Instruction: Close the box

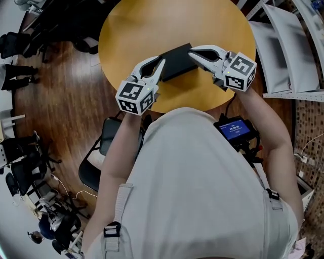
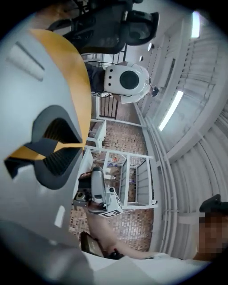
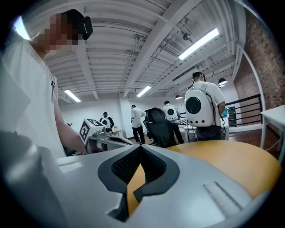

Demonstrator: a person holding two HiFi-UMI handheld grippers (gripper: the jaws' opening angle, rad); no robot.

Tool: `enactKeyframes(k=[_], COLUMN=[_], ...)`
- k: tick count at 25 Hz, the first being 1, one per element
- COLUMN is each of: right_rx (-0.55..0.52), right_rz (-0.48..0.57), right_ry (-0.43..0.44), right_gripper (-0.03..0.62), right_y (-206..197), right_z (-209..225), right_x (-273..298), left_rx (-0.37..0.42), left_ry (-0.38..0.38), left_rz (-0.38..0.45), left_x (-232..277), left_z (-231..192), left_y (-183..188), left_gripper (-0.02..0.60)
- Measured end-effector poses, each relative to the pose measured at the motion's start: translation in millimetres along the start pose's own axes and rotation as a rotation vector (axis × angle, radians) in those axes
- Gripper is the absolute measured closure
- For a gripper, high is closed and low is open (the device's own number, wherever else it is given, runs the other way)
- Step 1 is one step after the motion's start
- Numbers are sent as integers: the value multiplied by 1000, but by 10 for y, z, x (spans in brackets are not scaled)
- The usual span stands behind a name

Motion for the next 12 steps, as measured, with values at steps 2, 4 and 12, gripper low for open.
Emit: enactKeyframes(k=[2, 4, 12], right_rx=[-5, -8, -45], right_rz=[-3, -2, -9], right_ry=[-7, -15, -25], right_gripper=[594, 594, 594], right_y=[-24, -36, -62], right_z=[2, 6, 2], right_x=[-10, -20, -57], left_rx=[12, 5, -6], left_ry=[12, 9, 22], left_rz=[21, 44, 51], left_x=[-17, -32, -2], left_z=[5, -1, -47], left_y=[33, 83, 138], left_gripper=[581, 581, 581])
Point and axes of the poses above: the fingertips, and each gripper's own axes: x forward along the fingers, z to its right, y out of its top, the point moved 6 cm from there along -x, backward along the fingers, and after that the axes turned 10 degrees about -y, right-handed, at the moved point
